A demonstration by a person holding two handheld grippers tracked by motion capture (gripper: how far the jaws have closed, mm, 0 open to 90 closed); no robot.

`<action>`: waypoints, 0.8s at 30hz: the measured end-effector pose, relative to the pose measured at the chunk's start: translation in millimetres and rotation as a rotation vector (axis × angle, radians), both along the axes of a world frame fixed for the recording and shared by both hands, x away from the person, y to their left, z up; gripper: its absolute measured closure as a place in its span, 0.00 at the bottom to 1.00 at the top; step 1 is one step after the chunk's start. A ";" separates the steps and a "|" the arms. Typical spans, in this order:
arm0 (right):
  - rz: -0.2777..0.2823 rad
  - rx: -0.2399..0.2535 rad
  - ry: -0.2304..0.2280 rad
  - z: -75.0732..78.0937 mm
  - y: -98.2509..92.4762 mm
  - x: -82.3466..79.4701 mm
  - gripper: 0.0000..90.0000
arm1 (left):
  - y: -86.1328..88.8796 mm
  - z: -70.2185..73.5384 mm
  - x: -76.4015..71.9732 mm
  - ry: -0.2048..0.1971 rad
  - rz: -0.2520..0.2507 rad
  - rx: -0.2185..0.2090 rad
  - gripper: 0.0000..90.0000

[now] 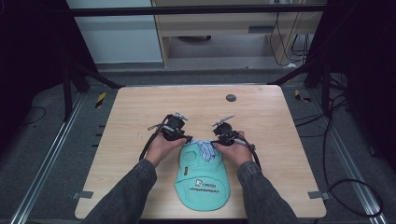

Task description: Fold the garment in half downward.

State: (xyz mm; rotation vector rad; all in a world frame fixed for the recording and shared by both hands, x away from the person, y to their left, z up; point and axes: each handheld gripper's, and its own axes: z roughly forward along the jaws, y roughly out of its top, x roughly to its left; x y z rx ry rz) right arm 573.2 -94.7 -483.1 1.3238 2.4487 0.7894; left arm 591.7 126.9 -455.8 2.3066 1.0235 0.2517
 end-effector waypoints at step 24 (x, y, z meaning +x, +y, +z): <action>0.008 0.036 -0.060 -5.0 0.3 -10.2 0.75 | -4.6 -22.4 -3.5 0.058 -0.061 0.036 0.66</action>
